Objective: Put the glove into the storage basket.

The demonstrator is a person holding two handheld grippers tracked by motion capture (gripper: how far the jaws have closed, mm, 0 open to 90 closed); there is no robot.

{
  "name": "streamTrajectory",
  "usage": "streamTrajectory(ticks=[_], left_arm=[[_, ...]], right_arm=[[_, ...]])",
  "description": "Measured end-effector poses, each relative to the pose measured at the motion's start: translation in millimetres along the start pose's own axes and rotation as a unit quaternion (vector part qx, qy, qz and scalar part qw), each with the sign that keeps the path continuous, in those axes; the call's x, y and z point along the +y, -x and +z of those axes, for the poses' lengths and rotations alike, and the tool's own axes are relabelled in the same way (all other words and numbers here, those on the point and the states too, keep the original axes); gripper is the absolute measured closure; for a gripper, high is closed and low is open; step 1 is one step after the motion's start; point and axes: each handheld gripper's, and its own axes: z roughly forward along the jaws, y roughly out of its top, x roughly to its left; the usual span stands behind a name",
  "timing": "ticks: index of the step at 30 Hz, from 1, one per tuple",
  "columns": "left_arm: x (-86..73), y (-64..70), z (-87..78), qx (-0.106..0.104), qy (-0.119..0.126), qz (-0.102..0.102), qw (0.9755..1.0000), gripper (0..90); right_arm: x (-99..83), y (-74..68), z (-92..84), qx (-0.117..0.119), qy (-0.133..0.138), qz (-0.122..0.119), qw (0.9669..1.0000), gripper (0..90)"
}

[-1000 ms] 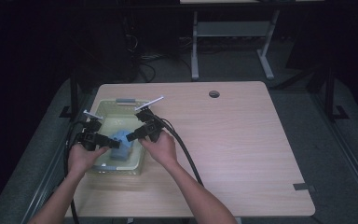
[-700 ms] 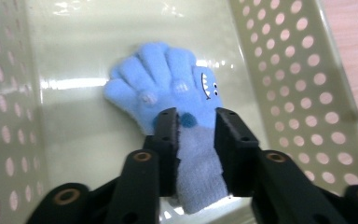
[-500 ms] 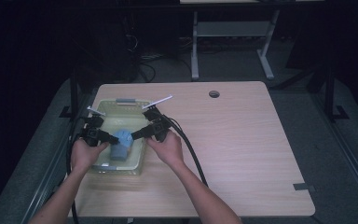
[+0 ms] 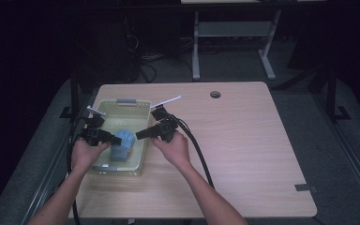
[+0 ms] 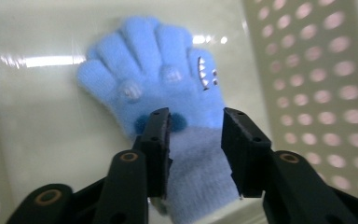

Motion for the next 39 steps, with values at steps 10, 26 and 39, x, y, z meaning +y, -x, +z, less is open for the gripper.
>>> streamTrajectory(ticks=[10, 26, 39], left_arm=[[-6.5, -4.6, -12.6, -0.038, 0.033, -0.008, 0.9987, 52.4], [-4.2, 2.5, -26.0, -0.061, 0.094, 0.001, 0.9937, 46.4], [-1.4, 20.8, -25.4, -0.073, 0.107, 0.019, 0.9914, 42.2]], right_arm=[[-4.0, 7.4, -10.5, 0.000, 0.006, 0.008, 0.9999, 62.5], [-5.5, 21.7, -33.5, -0.003, 0.020, 0.025, 0.9995, 56.5], [-8.0, 33.0, -51.8, -0.001, 0.028, 0.029, 0.9992, 52.9]])
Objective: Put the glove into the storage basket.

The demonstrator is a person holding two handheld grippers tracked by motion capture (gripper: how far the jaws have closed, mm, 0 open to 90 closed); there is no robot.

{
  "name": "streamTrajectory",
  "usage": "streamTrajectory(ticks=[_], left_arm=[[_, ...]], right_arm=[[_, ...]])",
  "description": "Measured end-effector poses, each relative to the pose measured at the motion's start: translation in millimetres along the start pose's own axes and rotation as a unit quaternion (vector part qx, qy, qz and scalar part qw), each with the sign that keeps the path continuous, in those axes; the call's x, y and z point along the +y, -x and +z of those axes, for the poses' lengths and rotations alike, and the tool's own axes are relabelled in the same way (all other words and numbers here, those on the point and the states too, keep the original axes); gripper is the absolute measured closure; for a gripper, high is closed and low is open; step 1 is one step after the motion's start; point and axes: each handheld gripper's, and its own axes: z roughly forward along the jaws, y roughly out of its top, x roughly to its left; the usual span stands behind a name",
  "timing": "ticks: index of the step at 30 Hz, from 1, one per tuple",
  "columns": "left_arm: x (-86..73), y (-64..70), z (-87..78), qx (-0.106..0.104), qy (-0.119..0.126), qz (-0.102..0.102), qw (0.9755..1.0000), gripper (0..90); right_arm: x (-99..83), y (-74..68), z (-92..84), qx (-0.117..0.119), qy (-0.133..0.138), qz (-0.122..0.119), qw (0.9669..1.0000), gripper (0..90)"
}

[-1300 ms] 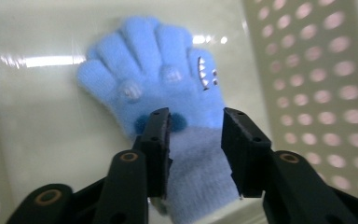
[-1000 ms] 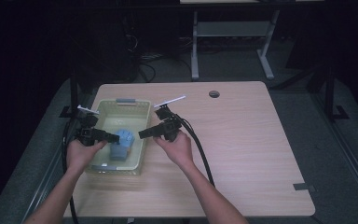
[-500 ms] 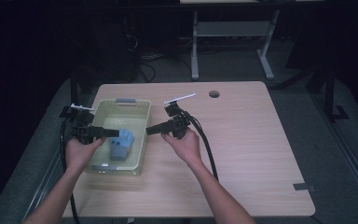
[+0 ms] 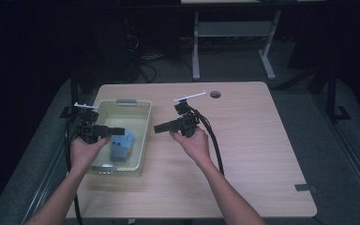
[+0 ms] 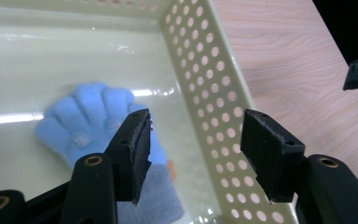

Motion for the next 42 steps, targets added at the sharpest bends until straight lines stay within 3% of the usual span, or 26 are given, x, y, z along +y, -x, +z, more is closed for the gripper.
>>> streamTrajectory(ticks=[11, 31, 42], left_arm=[[4.5, 17.6, 1.1, -0.007, 0.011, 0.020, 0.9997, 40.6], [9.5, 51.2, 16.9, -0.028, 0.021, 0.052, 0.9981, 36.4], [10.6, 68.1, 27.5, -0.037, 0.021, 0.065, 0.9970, 33.8]], right_arm=[[-2.1, 9.0, -12.6, 0.005, 0.004, 0.006, 1.0000, 50.3], [-11.6, 28.5, -52.5, -0.001, 0.026, 0.013, 0.9996, 45.1], [-22.5, 39.7, -69.6, -0.001, 0.030, 0.032, 0.9990, 42.4]])
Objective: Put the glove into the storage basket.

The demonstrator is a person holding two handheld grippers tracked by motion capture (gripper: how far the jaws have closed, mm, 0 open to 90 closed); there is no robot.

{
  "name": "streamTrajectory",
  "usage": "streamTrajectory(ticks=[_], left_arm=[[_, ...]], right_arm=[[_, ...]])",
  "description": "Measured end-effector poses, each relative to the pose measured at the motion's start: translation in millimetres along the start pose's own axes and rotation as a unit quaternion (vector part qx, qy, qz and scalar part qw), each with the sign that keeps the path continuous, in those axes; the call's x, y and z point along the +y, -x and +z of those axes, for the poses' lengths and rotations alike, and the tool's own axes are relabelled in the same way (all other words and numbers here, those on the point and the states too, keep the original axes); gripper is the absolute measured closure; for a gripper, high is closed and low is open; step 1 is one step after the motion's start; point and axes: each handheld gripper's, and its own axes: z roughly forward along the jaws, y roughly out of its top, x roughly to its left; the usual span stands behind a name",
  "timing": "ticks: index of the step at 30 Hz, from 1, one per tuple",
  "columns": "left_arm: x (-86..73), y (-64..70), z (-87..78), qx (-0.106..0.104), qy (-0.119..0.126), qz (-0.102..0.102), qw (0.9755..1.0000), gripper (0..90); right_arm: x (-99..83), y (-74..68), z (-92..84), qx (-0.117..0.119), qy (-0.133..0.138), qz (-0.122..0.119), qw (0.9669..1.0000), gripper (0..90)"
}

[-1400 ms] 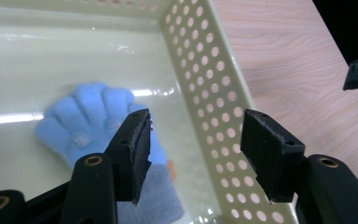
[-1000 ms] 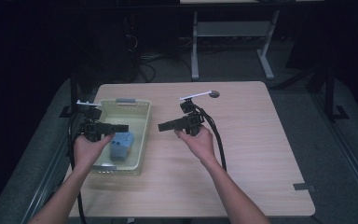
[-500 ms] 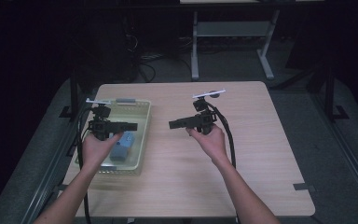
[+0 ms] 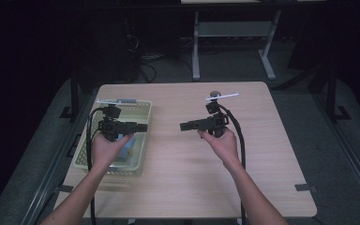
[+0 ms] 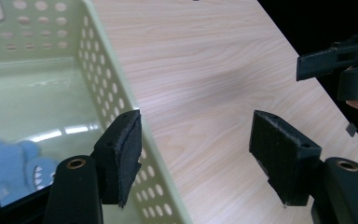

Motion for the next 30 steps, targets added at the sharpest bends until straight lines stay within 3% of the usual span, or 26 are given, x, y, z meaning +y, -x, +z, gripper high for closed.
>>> streamTrajectory(ticks=[30], left_arm=[[-1.0, 38.4, 29.2, -0.030, -0.010, 0.033, 0.9989, 28.8]], right_arm=[[-30.8, 32.9, -46.4, -0.001, 0.023, 0.034, 0.9991, 37.6]])
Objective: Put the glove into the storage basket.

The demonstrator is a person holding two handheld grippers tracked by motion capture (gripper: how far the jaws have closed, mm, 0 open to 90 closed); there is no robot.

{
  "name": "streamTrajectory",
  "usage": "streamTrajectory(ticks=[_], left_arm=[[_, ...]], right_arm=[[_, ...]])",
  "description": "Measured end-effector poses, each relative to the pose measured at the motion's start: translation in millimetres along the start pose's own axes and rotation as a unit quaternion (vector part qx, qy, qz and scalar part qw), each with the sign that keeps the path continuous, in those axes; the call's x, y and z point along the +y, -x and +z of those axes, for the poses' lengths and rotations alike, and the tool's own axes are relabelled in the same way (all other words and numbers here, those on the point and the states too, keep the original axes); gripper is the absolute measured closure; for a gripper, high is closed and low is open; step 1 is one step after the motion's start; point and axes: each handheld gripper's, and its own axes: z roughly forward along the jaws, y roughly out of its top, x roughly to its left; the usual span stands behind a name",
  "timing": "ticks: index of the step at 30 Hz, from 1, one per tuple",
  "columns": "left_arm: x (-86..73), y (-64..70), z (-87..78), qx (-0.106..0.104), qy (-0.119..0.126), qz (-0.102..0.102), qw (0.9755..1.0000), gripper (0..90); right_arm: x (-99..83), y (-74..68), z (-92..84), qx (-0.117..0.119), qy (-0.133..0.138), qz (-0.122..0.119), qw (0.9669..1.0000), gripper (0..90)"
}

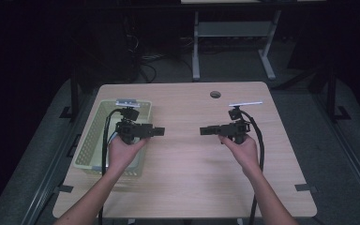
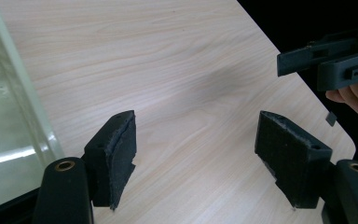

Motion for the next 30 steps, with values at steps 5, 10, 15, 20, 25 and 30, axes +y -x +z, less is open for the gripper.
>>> streamTrajectory(ticks=[5, 10, 15, 20, 25, 30], left_arm=[[-0.9, 6.0, 4.4, -0.006, -0.001, 0.002, 1.0000, 28.5], [-2.6, 10.7, 9.7, -0.012, -0.004, 0.008, 0.9999, 28.1], [-5.6, 16.6, 12.1, -0.019, -0.004, 0.013, 0.9997, 28.1], [-9.4, 22.2, 13.0, -0.025, -0.002, 0.018, 0.9995, 28.0], [-13.0, 26.1, 17.0, -0.034, -0.002, 0.017, 0.9993, 27.7], [-17.3, 31.1, 22.3, -0.037, -0.006, 0.022, 0.9991, 27.2]], right_arm=[[-5.4, 5.5, -8.1, 0.002, 0.005, 0.006, 1.0000, 35.9], [-11.0, 10.6, -16.2, 0.004, 0.012, 0.013, 0.9998, 34.4], [-16.9, 14.3, -24.2, 0.000, 0.014, 0.017, 0.9998, 33.9], [-24.9, 19.8, -31.0, -0.006, 0.017, 0.019, 0.9997, 33.0], [-30.0, 23.5, -36.9, -0.009, 0.017, 0.025, 0.9995, 32.4], [-36.5, 29.5, -42.1, -0.010, 0.019, 0.029, 0.9993, 32.2]])
